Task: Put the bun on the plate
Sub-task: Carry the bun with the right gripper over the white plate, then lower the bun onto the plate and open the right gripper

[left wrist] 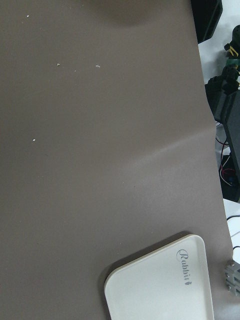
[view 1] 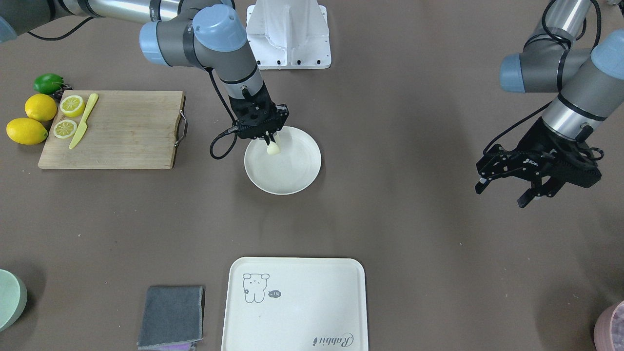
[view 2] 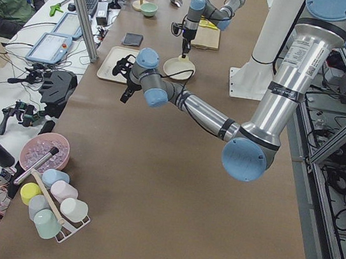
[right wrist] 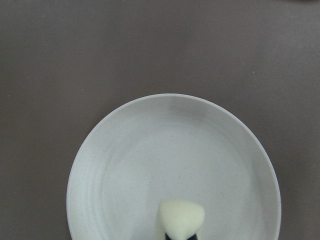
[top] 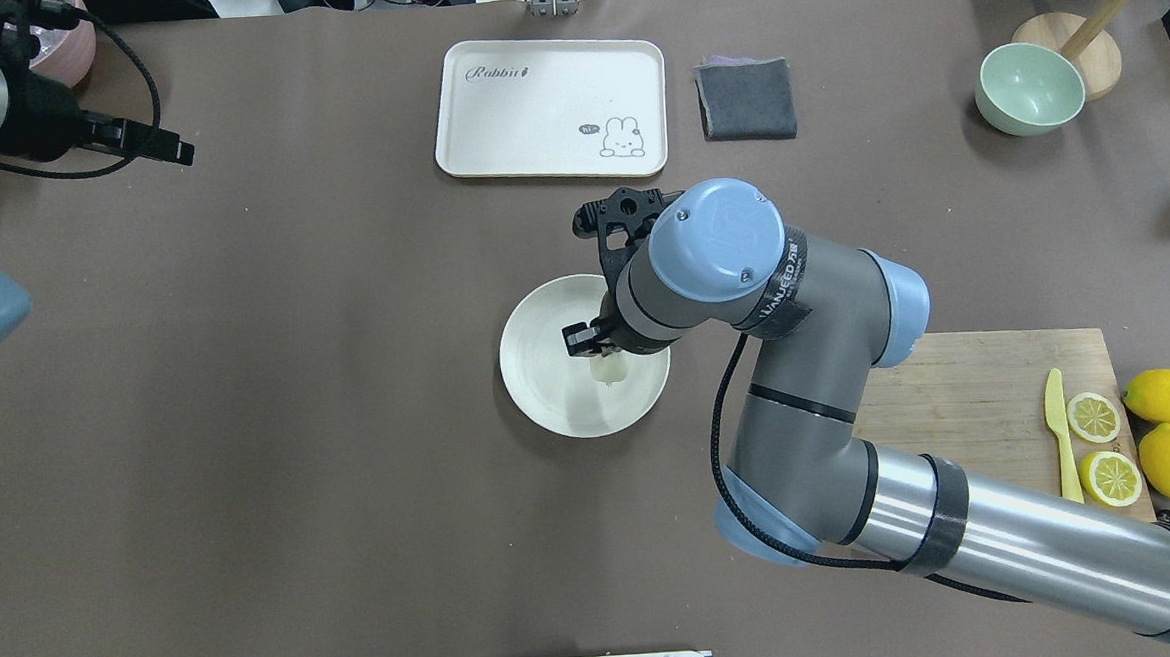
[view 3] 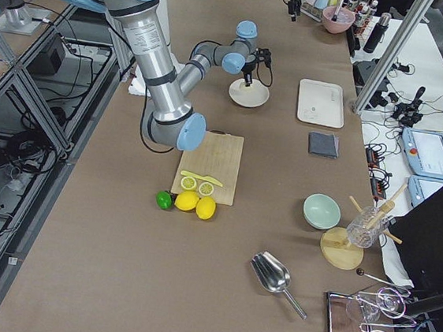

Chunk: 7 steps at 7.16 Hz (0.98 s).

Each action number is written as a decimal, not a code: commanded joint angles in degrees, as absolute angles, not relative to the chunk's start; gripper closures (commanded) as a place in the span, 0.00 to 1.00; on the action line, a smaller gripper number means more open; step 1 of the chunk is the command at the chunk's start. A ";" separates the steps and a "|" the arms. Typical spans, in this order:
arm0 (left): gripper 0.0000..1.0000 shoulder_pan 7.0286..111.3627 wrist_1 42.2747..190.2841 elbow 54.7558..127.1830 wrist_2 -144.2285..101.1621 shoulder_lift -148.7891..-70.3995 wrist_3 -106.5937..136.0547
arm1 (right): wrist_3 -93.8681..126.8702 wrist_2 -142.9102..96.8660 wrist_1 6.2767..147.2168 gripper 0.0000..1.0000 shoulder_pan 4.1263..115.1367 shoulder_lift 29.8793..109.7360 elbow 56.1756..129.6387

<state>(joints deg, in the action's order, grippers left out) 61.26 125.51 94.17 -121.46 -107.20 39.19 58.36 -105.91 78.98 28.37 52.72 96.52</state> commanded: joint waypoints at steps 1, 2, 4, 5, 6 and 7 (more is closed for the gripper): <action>0.02 61.26 125.51 94.04 -121.46 -107.14 39.20 | 58.71 -102.68 76.91 0.00 26.12 52.21 95.27; 0.02 61.26 125.51 93.96 -121.46 -107.14 39.20 | 58.54 -102.31 76.90 0.00 25.76 52.21 95.19; 0.02 61.26 125.51 94.04 -121.46 -107.14 39.20 | 58.62 -102.30 76.90 0.00 25.66 52.12 95.71; 0.02 61.26 125.51 94.57 -121.46 -107.14 39.20 | 58.54 -102.30 76.90 0.00 25.66 51.86 95.97; 0.02 61.26 125.51 94.22 -121.55 -107.14 39.11 | 58.71 -102.13 76.90 0.00 25.66 52.03 96.76; 0.02 61.17 125.51 94.48 -121.55 -107.23 39.20 | 58.28 -101.69 76.99 0.00 26.27 52.29 97.46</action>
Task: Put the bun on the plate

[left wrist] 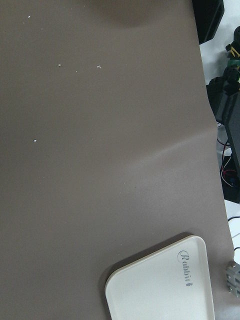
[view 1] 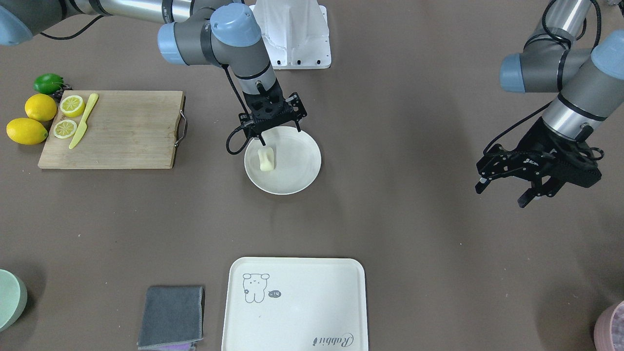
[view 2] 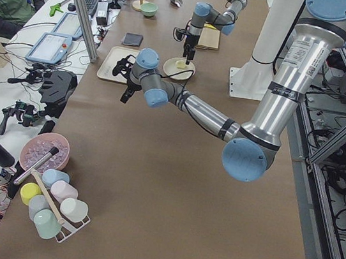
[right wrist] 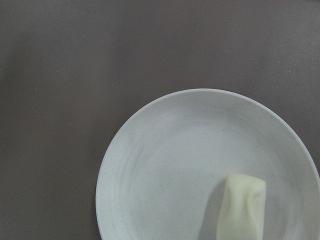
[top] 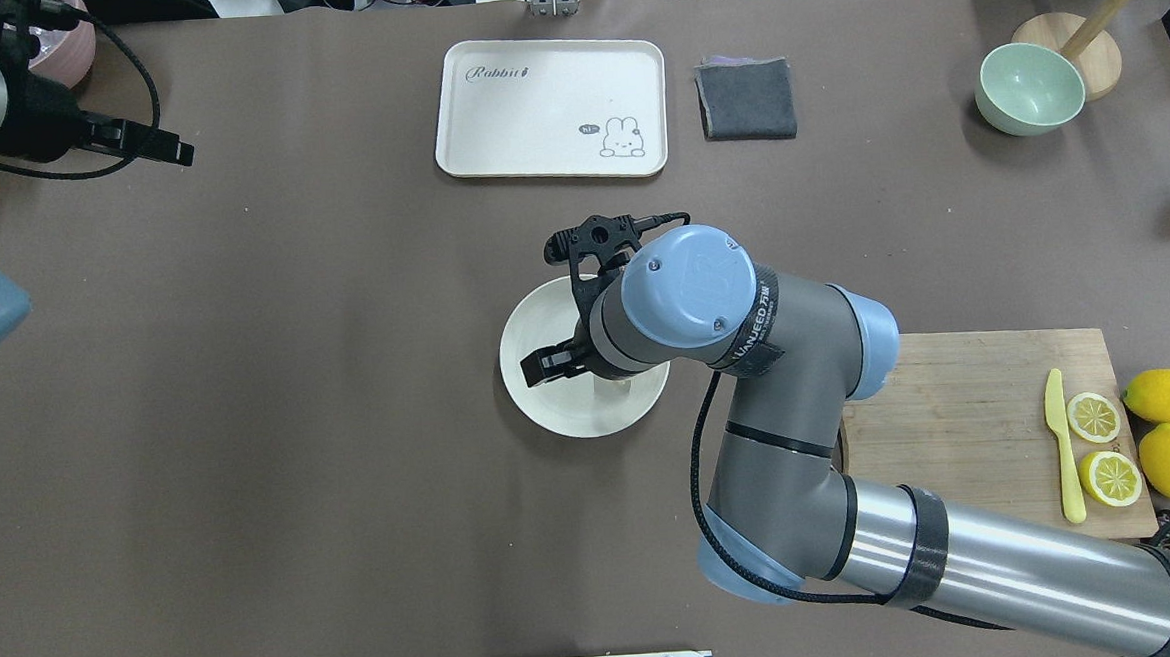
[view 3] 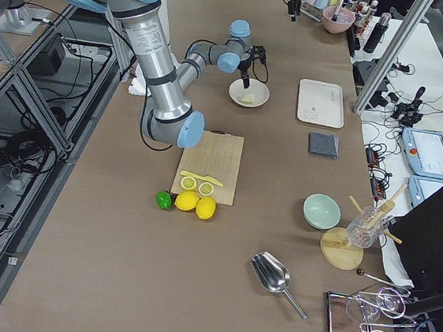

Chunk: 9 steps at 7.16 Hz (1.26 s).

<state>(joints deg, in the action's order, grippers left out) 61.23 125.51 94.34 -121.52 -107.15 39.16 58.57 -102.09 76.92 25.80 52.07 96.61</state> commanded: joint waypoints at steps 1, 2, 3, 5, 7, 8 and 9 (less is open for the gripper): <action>0.02 61.26 125.42 94.57 -121.64 -107.14 39.20 | 58.18 -102.21 76.99 0.00 27.85 51.95 98.08; 0.02 61.26 125.42 94.57 -121.55 -107.14 39.20 | 58.10 -103.70 76.99 0.00 29.69 51.94 99.04; 0.02 61.26 125.33 94.48 -121.55 -107.57 39.20 | 58.18 -105.97 77.34 0.00 31.71 51.94 99.84; 0.02 64.23 124.11 93.96 -121.55 -107.84 39.20 | 52.52 -113.08 79.44 0.00 40.82 52.47 99.93; 0.02 70.46 114.15 92.12 -126.70 -111.24 38.42 | 44.08 -119.43 83.30 0.00 50.49 54.48 99.67; 0.02 74.06 112.08 90.89 -128.91 -112.14 37.97 | 40.12 -122.31 87.24 0.00 55.06 56.06 99.93; 0.02 77.40 112.06 86.09 -131.20 -113.54 32.40 | 36.25 -125.13 88.67 0.00 60.15 58.77 100.19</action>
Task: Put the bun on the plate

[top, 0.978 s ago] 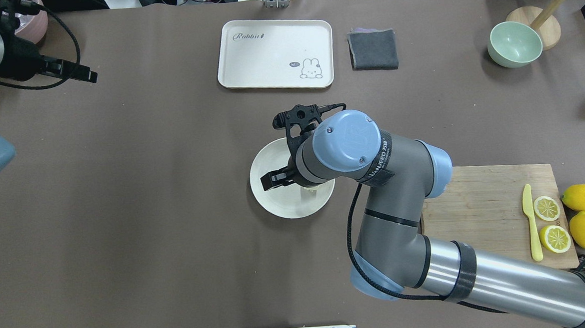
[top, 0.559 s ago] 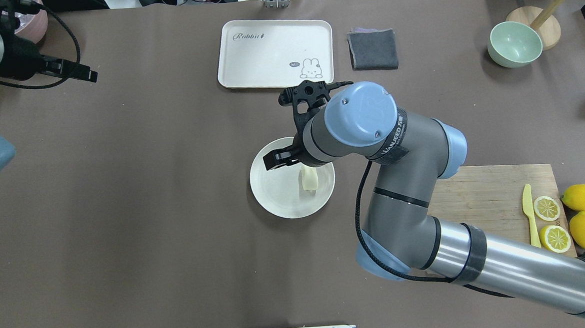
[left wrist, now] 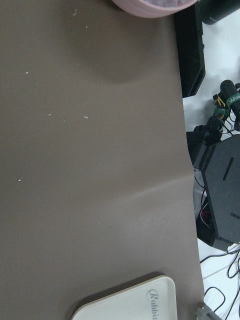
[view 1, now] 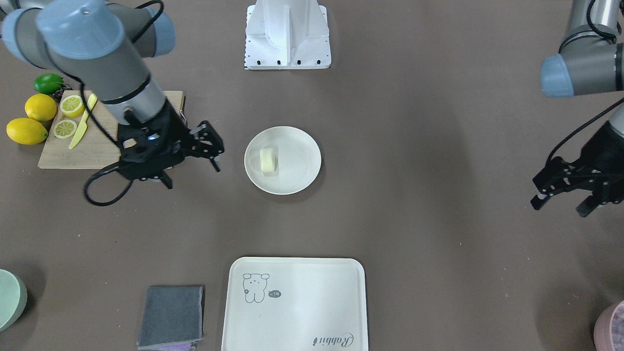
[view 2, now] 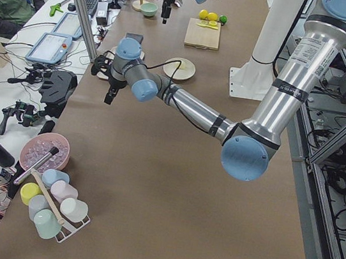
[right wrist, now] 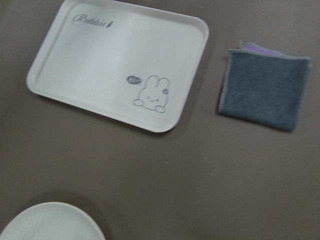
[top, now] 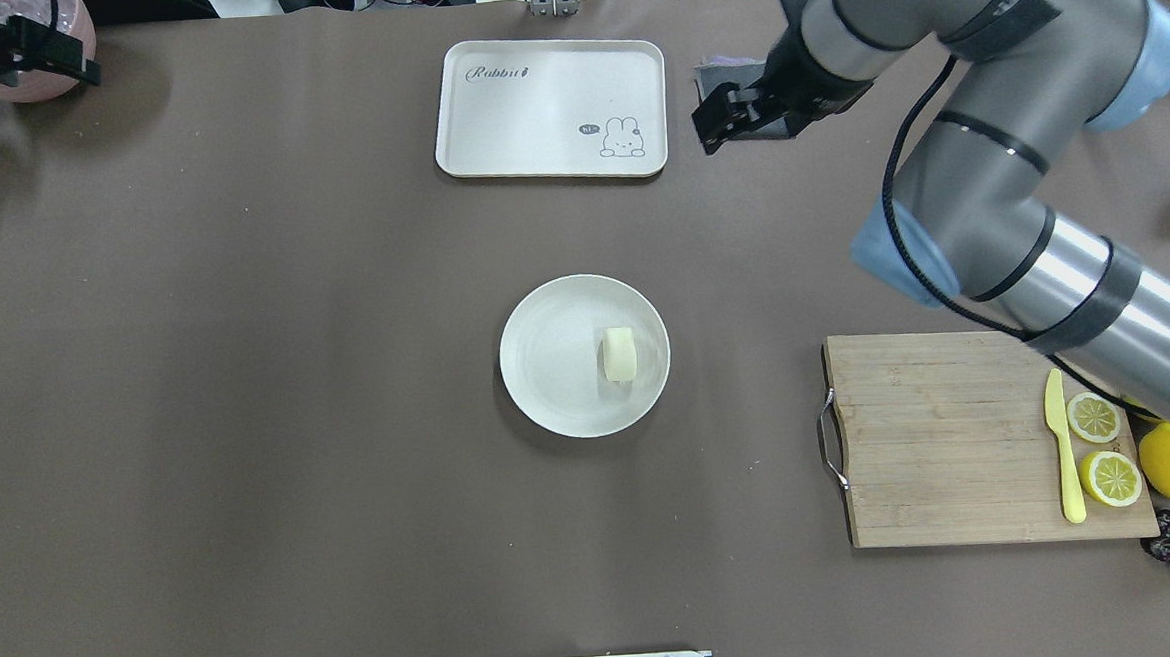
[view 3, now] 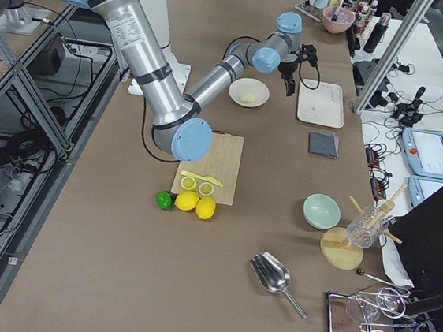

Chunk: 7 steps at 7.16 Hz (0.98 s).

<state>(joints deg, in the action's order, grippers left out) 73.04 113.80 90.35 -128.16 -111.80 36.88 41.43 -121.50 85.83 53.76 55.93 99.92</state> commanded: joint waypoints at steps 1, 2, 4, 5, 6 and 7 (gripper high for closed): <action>0.02 80.22 111.97 82.22 -131.66 -113.73 28.43 | 30.56 -126.37 88.77 0.00 63.77 62.80 100.63; 0.02 81.72 107.54 80.87 -131.92 -114.25 28.30 | 27.19 -127.17 89.38 0.00 67.55 65.80 100.55; 0.02 84.88 100.82 79.72 -132.10 -116.11 25.95 | 19.11 -127.00 95.15 0.00 73.45 69.77 100.81; 0.02 87.51 100.72 77.54 -133.75 -115.84 21.32 | 14.72 -127.09 96.14 0.00 75.30 71.61 100.46; 0.02 89.45 100.72 75.00 -136.47 -115.23 17.79 | 11.20 -126.57 96.50 0.00 76.71 72.50 99.85; 0.02 90.60 98.98 74.45 -137.45 -115.14 17.15 | 10.81 -127.17 98.33 0.00 78.64 72.51 98.89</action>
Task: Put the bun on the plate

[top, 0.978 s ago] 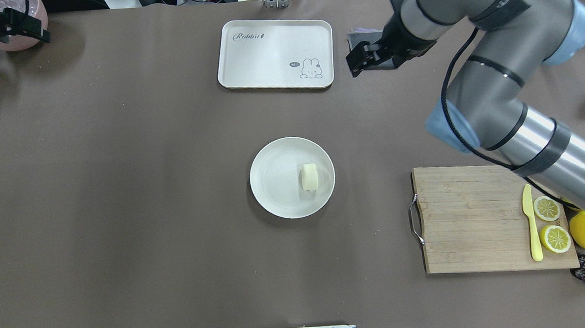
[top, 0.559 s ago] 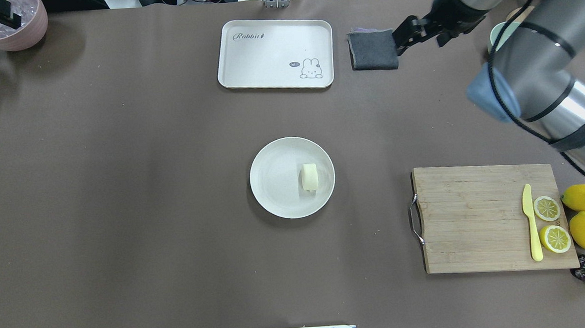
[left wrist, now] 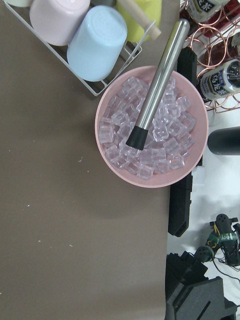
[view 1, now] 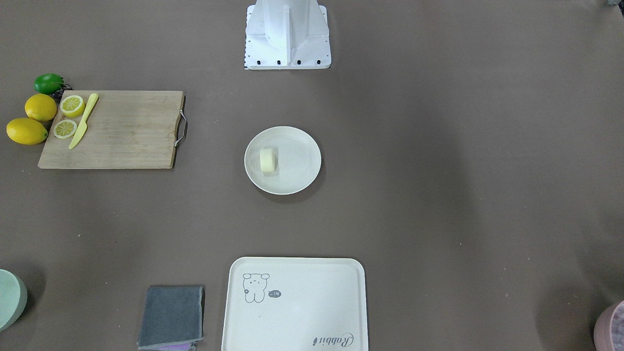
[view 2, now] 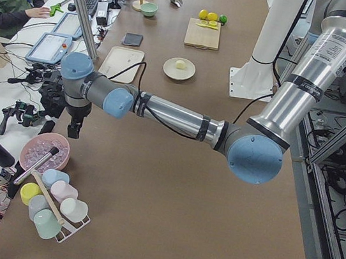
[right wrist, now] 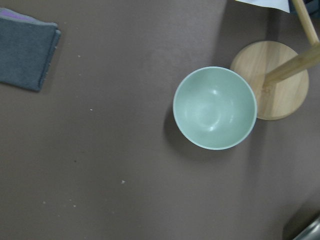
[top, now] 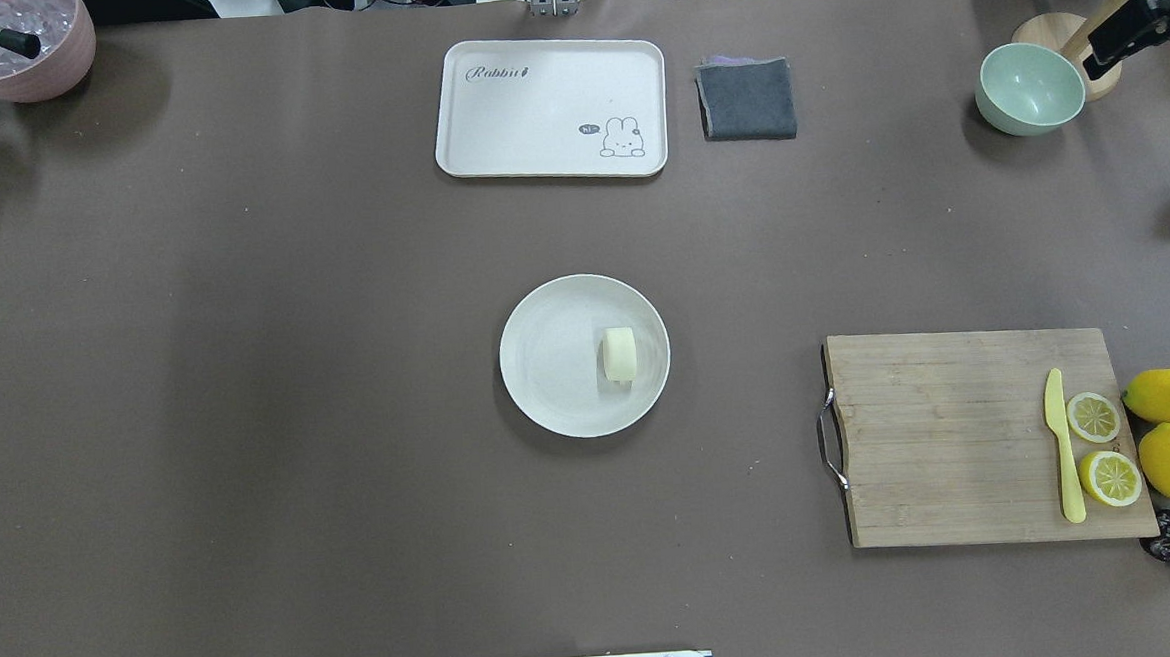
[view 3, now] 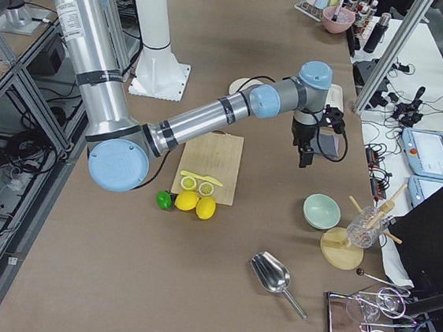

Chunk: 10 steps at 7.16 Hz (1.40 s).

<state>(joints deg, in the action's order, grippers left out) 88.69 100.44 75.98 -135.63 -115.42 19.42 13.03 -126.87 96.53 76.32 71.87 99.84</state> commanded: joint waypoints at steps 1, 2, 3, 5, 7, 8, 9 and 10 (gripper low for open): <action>0.02 91.75 96.88 74.36 -138.24 -115.14 17.05 | 10.64 -127.96 98.44 0.00 79.62 73.73 98.09; 0.02 91.93 96.86 74.53 -138.69 -114.18 17.05 | 8.63 -130.32 98.18 0.00 81.37 75.39 97.48; 0.02 91.93 97.38 74.44 -139.65 -112.69 16.79 | 6.09 -130.95 98.09 0.00 82.95 75.76 95.82; 0.02 91.58 97.73 74.53 -139.40 -110.14 11.18 | 5.89 -131.57 97.91 0.00 84.28 77.07 95.01; 0.02 91.23 97.47 74.53 -139.57 -109.95 11.51 | 5.54 -131.57 97.30 0.00 84.29 77.78 94.23; 0.02 91.23 97.73 74.79 -139.57 -108.99 11.60 | 5.89 -132.79 95.38 0.00 84.37 77.96 93.52; 0.02 91.23 97.73 74.88 -139.66 -108.81 11.51 | 6.06 -133.15 95.27 0.00 84.29 78.05 93.25; 0.02 91.23 97.65 74.88 -139.66 -108.81 11.43 | 5.98 -133.07 95.19 0.00 84.29 78.05 93.25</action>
<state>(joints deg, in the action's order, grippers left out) 91.24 97.69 74.82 -139.63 -108.99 11.52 5.96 -132.87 95.54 84.30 77.99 93.45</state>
